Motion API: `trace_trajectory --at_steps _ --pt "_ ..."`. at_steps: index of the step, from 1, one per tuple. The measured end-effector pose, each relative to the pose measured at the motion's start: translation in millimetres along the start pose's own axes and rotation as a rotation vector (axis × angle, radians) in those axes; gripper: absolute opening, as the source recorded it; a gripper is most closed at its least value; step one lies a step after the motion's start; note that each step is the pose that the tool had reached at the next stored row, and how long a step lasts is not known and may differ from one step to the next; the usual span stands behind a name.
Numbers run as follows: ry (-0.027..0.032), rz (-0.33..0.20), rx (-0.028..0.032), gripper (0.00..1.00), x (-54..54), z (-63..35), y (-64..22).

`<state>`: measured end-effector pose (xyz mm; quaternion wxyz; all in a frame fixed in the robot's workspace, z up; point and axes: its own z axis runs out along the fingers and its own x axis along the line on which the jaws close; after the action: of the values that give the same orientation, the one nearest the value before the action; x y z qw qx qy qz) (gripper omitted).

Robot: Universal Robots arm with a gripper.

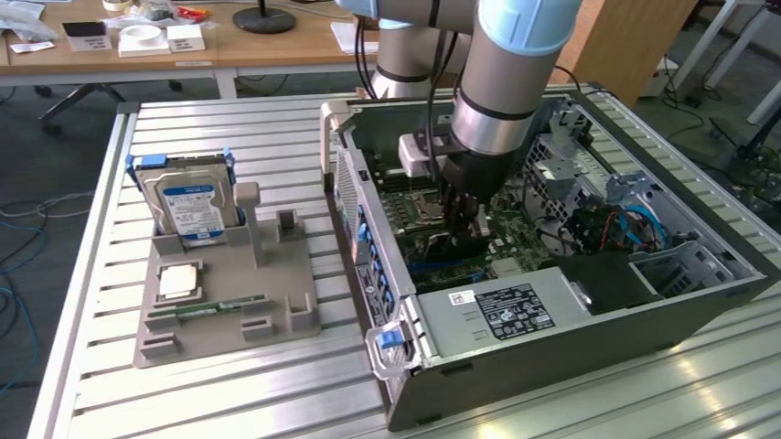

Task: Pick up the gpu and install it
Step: 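Insert the gpu into the slot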

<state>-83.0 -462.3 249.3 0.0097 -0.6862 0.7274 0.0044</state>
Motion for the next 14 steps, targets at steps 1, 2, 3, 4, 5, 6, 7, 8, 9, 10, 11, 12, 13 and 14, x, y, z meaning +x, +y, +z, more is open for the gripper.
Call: trace_trajectory --at_steps 1,2,3,4,5,6,7,8,9,10,11,12,13,14 --pt "0.0003 0.000 -0.0001 0.27 0.0 0.1 0.0" --pt "0.0003 0.000 -0.0001 0.27 0.0 0.2 0.0" --pt "0.0003 0.000 -0.0001 0.27 0.0 0.4 0.0" --pt "0.0004 0.000 -0.0002 0.27 0.1 0.7 0.0" --pt "0.0004 0.000 -0.0002 0.27 0.1 0.9 0.0" --pt "0.0003 0.000 -0.0002 0.27 0.1 1.1 0.0" --pt "0.0004 0.000 -0.0001 0.27 0.1 1.2 0.0" --pt "0.0002 0.000 -0.0001 0.27 0.1 1.3 0.1" --pt "0.0001 0.000 0.0000 0.27 0.0 1.3 0.0" --pt "0.0002 0.000 -0.0001 0.27 0.0 1.3 0.0" --pt "0.0001 0.000 0.0000 0.27 0.0 1.3 0.0" --pt "0.0000 0.000 -0.0001 0.27 0.0 1.3 -0.3" --pt "0.0000 0.000 -0.0002 0.27 0.0 1.4 -0.6" --pt "0.0000 0.000 -0.0001 0.27 0.0 1.4 -0.7"
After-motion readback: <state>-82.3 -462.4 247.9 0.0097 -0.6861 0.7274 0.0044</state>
